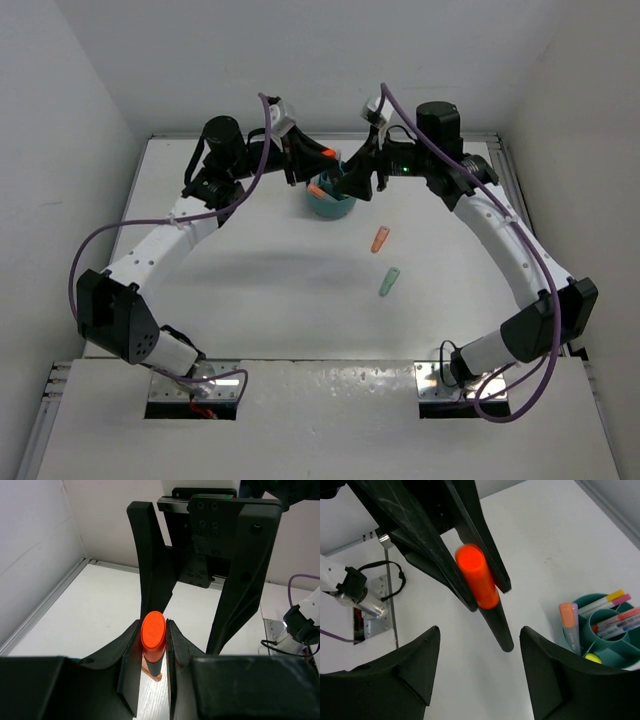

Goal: Sort the stationery into containers
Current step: Place the stationery in the storage box.

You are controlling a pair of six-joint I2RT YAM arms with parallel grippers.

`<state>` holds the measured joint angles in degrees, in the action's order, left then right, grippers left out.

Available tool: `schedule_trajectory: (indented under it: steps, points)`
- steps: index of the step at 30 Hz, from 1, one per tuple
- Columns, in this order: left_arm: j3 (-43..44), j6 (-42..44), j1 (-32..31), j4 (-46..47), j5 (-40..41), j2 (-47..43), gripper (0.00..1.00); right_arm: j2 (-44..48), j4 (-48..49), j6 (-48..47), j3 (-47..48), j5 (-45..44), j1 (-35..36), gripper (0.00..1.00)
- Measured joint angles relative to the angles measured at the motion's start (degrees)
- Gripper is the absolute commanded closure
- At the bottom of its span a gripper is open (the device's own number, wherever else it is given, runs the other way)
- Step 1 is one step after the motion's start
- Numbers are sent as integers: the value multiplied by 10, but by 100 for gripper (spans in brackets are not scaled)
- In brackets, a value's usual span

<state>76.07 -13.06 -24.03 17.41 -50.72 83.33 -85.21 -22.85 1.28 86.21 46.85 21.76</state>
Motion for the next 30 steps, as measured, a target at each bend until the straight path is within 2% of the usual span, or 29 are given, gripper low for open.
schedule_trajectory:
  steps: [14, 17, 18, 20, 22, 23, 25, 28, 30]
  points:
    - [17, -27, -10, -9, -6, 23, 100, -28, 1, -48, 24, -28, 21, 60]
    - [21, -38, -11, -3, -6, 26, 100, -30, 1, -50, 24, -31, 21, 71]
    - [21, -41, -11, -2, -6, 27, 100, -30, 3, -50, 24, -31, 21, 79]
    - [23, -51, -10, -1, -3, 28, 98, -30, 6, -57, 24, -31, 21, 89]
    - [25, -57, -9, -1, -2, 29, 86, -30, 12, -60, 22, -32, 21, 100]
    - [25, -57, -9, -1, 0, 29, 61, -28, 19, -59, 18, -32, 21, 100]
    - [25, -53, -8, -1, 11, 29, 35, -21, 33, -55, 3, -31, 20, 100]
    - [26, -63, 2, -2, 24, 30, 17, -6, 50, -52, -22, -40, 16, 100]
    - [27, -67, 8, -2, 32, 30, 14, 1, 72, -52, -40, -48, 6, 100]
